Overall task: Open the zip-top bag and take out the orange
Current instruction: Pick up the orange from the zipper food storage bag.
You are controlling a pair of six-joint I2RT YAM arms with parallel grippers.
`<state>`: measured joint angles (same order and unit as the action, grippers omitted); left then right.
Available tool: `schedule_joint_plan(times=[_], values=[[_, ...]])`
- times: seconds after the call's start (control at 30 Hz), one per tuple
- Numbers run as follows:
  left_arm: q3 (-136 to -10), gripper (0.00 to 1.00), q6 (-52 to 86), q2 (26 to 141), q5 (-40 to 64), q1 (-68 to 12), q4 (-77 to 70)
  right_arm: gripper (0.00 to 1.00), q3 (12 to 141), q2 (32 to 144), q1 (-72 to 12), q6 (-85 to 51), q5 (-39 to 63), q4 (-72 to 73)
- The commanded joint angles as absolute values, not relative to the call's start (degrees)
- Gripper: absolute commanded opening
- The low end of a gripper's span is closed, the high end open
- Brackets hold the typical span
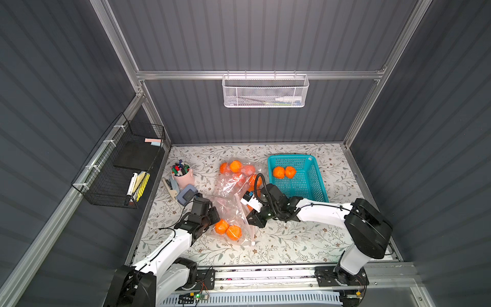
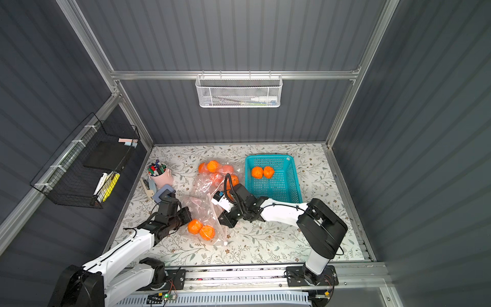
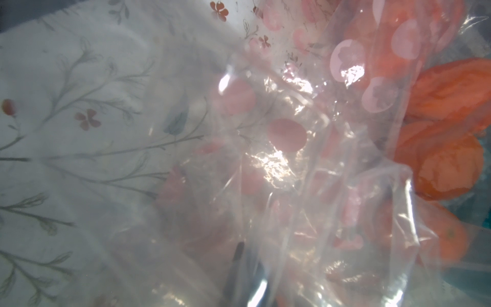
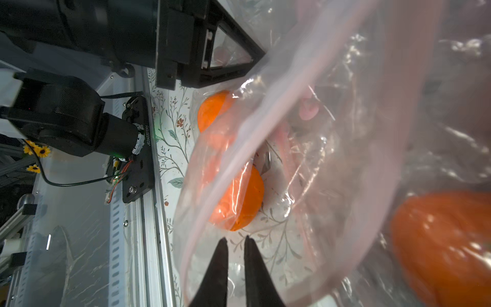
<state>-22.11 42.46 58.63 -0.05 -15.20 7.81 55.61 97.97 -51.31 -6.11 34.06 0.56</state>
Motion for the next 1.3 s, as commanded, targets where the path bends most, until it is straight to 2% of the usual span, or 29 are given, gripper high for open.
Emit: schedule_joint_plan(times=[0.0,0.2,0.33,0.47,0.67,0.7,0.73,0.77,0.83,0.87,0.93,1.0,1.1,1.27], values=[[-23.01,0.0,41.61,58.29,0.0,-14.95,8.7,0.4,57.63,101.22,-52.96,-4.18,36.49,1.83],[-23.0,0.0,41.6,58.76,0.09,-14.95,8.79,0.59,58.92,105.43,-54.42,-3.87,37.15,3.58],[-23.01,0.0,41.64,58.92,0.09,-14.99,8.66,0.66,60.06,107.67,-56.2,-2.33,36.09,3.17],[-22.76,0.0,41.59,59.21,0.2,-14.97,8.61,0.67,60.85,109.27,-57.38,-2.22,35.77,4.42],[-24.23,0.0,41.56,59.27,1.03,-14.94,8.66,0.57,59.85,108.65,-57.28,-4.16,34.08,7.99],[-25.66,0.1,41.21,59.16,0.78,-14.93,9.68,0.56,59.24,108.32,-57.3,-4.42,33.28,8.8],[-27.59,0.33,40.59,58.94,0.23,-14.94,11.2,0.54,58.5,107.94,-57.3,-4.91,32.41,9.86],[-29.77,0.5,39.93,58.76,-0.43,-14.94,12.93,0.52,57.76,107.77,-57.26,-5.42,31.79,10.97],[-33.73,0.79,39.04,57.88,-1.68,-14.94,17.26,0.5,56.6,107.23,-57.13,-6.41,30.82,13.09],[-35.34,0.89,38.94,57.11,-2.36,-14.95,19.45,0.49,56.03,106.96,-57.13,-6.67,30.62,13.91],[-37.49,0.98,39.62,54.76,-2.58,-14.98,23.11,0.49,55.4,106.63,-56.97,-7.01,30.66,14.91],[-38.24,0.99,40.2,51.81,-0.71,-15.03,24.14,0.49,54.96,106.33,-56.87,-7.22,30.63,15.28],[-39.6,0.98,41.67,48.84,-0.06,-15.03,26.67,0.49,54.24,106.09,-56.71,-7.61,30.73,16.4],[-36.65,0.9,48.64,42.03,3.39,-15.03,32.47,0.49,53.17,104.97,-56.43,-7.71,31.23,17.1]])
